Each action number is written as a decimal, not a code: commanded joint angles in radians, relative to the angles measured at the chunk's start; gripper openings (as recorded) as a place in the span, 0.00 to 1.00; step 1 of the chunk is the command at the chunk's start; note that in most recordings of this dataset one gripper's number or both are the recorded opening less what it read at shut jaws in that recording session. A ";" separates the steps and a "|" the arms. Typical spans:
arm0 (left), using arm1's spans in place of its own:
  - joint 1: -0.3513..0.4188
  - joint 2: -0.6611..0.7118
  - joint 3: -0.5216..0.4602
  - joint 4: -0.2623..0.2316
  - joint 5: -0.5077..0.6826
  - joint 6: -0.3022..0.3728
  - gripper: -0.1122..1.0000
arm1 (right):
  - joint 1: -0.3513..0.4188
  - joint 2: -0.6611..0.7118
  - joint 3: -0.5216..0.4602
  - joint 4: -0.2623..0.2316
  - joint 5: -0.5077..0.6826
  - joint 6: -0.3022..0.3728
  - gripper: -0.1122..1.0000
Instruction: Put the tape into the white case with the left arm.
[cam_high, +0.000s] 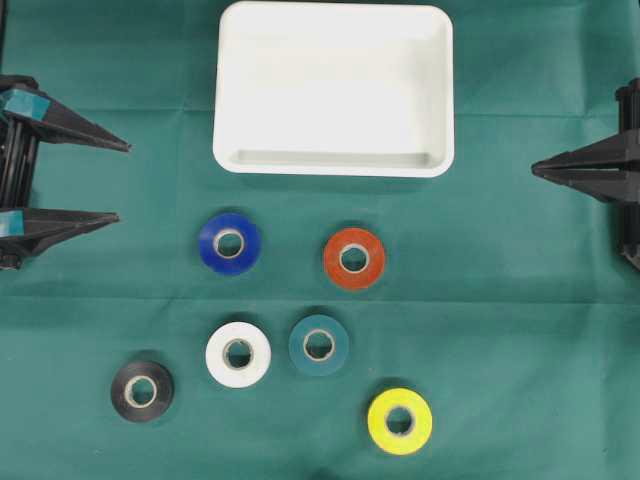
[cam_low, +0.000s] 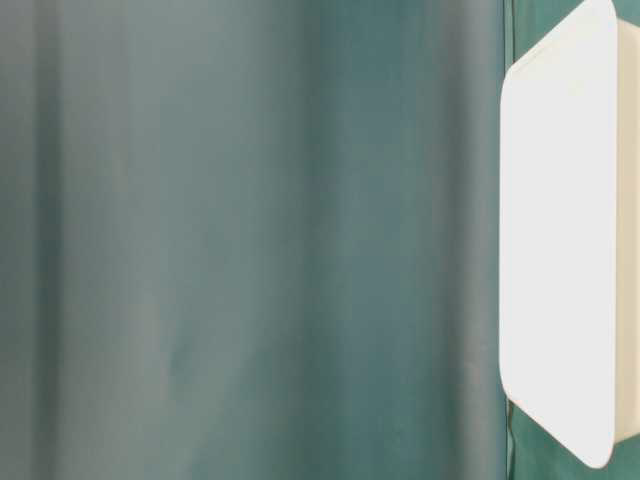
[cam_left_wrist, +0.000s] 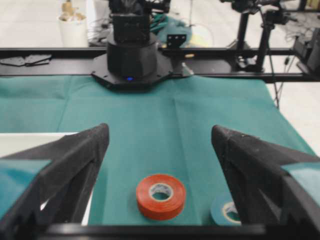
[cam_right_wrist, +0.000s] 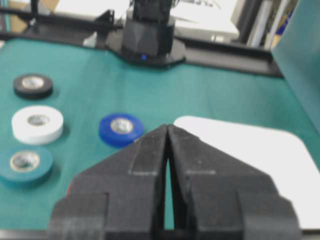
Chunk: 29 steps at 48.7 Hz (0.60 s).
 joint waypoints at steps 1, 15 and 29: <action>-0.003 0.034 -0.037 -0.003 -0.005 0.000 0.99 | -0.005 0.005 0.000 -0.002 0.023 -0.002 0.02; -0.003 0.190 -0.112 -0.002 0.029 -0.002 0.99 | -0.008 -0.008 0.052 -0.003 0.095 -0.002 0.02; -0.003 0.365 -0.201 -0.003 0.080 -0.002 0.99 | -0.008 -0.052 0.117 -0.052 0.155 -0.002 0.02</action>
